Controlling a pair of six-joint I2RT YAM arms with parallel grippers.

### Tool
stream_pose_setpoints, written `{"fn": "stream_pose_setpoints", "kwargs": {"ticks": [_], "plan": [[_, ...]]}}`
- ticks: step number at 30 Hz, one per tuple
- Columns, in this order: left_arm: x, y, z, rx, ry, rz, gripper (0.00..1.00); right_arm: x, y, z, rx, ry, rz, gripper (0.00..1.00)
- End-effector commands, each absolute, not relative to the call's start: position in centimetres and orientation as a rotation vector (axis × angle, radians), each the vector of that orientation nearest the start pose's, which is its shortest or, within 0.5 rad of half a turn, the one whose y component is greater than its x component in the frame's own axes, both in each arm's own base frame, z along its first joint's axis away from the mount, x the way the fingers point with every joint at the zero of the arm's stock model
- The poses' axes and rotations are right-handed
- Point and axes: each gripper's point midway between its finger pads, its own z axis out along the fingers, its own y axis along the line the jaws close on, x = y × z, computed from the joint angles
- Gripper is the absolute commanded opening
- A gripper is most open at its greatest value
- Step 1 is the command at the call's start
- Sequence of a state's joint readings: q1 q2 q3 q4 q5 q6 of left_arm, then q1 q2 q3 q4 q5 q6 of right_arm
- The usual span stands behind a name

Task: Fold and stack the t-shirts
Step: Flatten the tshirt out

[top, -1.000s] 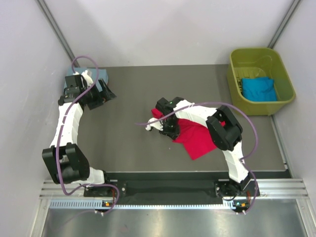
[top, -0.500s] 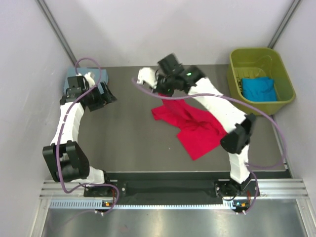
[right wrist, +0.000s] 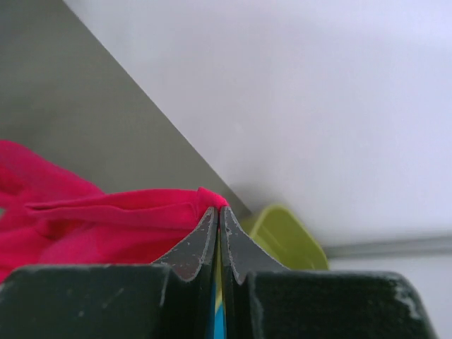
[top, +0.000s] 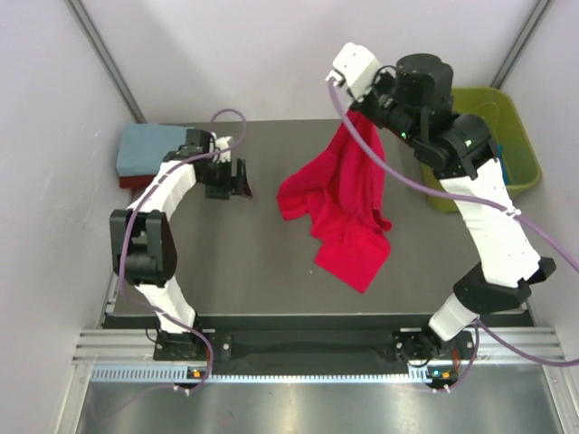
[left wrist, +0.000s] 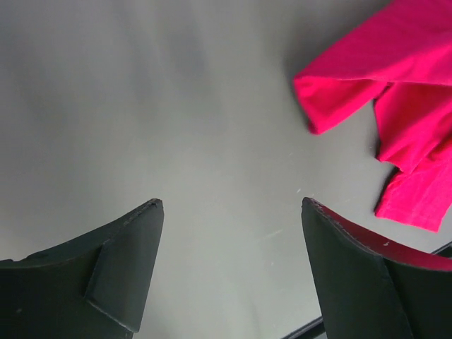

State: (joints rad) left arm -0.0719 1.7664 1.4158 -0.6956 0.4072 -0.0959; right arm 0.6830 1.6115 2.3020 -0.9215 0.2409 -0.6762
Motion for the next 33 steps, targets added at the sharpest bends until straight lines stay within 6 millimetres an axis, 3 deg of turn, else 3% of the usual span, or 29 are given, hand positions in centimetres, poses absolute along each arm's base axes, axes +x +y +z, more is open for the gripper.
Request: {"fn": "stream_pose_setpoints", "kwargs": {"ticks": [1, 6, 17, 25, 33], "plan": [[40.3, -13.3, 11.6, 0.292, 2.595, -0.639, 0.81, 38.6, 16.1, 49.2, -0.831, 1.582, -0.311, 0.0], [40.1, -15.7, 9.0, 0.381, 2.655, -0.667, 0.74, 39.8, 14.1, 49.3, -0.77, 1.611, -0.334, 0.0], [39.5, -20.4, 5.0, 0.454, 2.722, -0.795, 0.71, 40.9, 12.8, 48.4, -0.732, 1.656, -0.317, 0.0], [39.8, -24.0, 4.1, 0.544, 2.723, -0.84, 0.66, 41.3, 12.0, 47.4, -0.726, 1.686, -0.321, 0.0], [38.5, -24.9, 4.4, 0.576, 2.732, -0.866, 0.59, 41.6, 11.0, 47.1, -0.701, 1.705, -0.322, 0.0]]}}
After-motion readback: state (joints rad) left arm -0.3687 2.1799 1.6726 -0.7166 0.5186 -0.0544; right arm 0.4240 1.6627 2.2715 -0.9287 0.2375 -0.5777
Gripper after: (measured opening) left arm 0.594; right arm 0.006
